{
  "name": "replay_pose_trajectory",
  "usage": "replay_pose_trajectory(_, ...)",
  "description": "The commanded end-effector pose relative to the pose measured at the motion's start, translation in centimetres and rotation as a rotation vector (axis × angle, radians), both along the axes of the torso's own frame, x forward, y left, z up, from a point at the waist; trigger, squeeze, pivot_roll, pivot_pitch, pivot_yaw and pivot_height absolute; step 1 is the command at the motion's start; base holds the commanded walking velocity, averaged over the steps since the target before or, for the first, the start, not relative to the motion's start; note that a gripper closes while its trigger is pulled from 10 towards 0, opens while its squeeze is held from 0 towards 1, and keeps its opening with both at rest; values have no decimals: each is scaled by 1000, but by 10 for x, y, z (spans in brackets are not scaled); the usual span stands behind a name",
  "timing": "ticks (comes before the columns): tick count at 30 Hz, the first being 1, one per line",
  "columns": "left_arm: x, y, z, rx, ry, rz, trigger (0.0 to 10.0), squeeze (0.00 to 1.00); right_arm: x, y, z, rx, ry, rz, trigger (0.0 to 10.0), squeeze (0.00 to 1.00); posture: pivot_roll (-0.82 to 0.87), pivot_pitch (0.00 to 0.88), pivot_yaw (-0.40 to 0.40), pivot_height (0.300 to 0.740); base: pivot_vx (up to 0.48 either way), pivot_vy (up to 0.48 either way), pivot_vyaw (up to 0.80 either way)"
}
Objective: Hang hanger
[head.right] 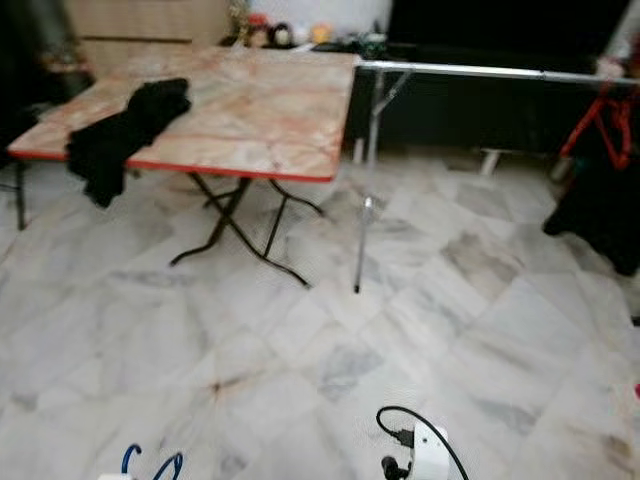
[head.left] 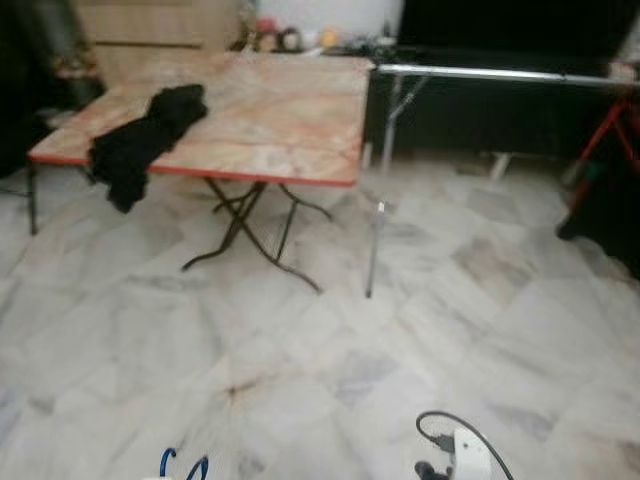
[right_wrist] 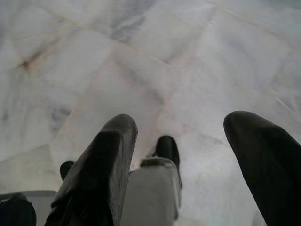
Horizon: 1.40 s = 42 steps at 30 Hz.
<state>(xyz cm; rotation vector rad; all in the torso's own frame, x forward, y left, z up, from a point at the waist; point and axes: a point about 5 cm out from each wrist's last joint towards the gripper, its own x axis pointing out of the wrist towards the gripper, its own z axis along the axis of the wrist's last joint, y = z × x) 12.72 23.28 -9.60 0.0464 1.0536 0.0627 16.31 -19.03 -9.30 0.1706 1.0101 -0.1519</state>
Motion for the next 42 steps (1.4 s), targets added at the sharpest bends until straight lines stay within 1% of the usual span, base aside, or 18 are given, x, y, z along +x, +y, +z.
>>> replay_pose_trajectory(1, -1, -2, -1, 14, 12, -39, 10000, 0, -3, 2, -2, -6, 19, 24, 10000, 0, -4, 12, -24, 740, 341, 0, -494)
replay_pose_trajectory(2, -2, -3, -2, 15, 16, -50, 10000, 0, -3, 5, -2, 6, 13, 35, 10000, 0, -4, 10, -24, 740, 345, 0, 0)
replay_pose_trajectory(5, -3, -3, -2, 14, 15, -43, 10000, 0, -3, 5, -2, -5, 16, 34, 10000, 0, -4, 7, -24, 740, 341, 0, 0)
replay_pose_trajectory(7, -3, -3, -2, 13, 16, -45, 10000, 0, -3, 7, -2, 7, 11, 30, 10000, 0, -1, 0, -23, 740, 341, 0, 0)
replay_pose_trajectory(9, -4, -3, -2, 14, 19, -51, 10000, 0, -4, 7, -2, -5, 20, 53, 10000, 0, 0, 0, -23, 740, 345, 0, 0)
replay_pose_trajectory(12, -5, -3, -2, 23, 28, -84, 10000, 0, -4, 7, -3, -3, 22, 37, 10000, 0, 0, 0, -21, 740, 342, 0, -756)
replay_pose_trajectory(16, -4, -5, -2, 19, 24, -83, 10000, 0, -4, 7, -3, -3, 20, 33, 10000, 0, -3, 0, -19, 740, 343, 0, -752)
replay_pose_trajectory(25, 4, -8, -1, 16, 7, -103, 10000, 0, -1, 5, -1, -12, 15, 16, 10000, 0, 2, 0, -16, 740, 345, 0, -746)
replay_pose_trajectory(28, 4, -8, 0, 14, 3, -103, 10000, 0, 0, 5, -1, -11, 10, 9, 10000, 0, 2, 0, -16, 740, 346, 0, -744)
replay_pose_trajectory(42, 1, -11, -2, 8, 14, -104, 10000, 0, 2, 1, 0, -22, 8, -1, 10000, 0, 7, 19, -19, 740, 342, 0, -714)
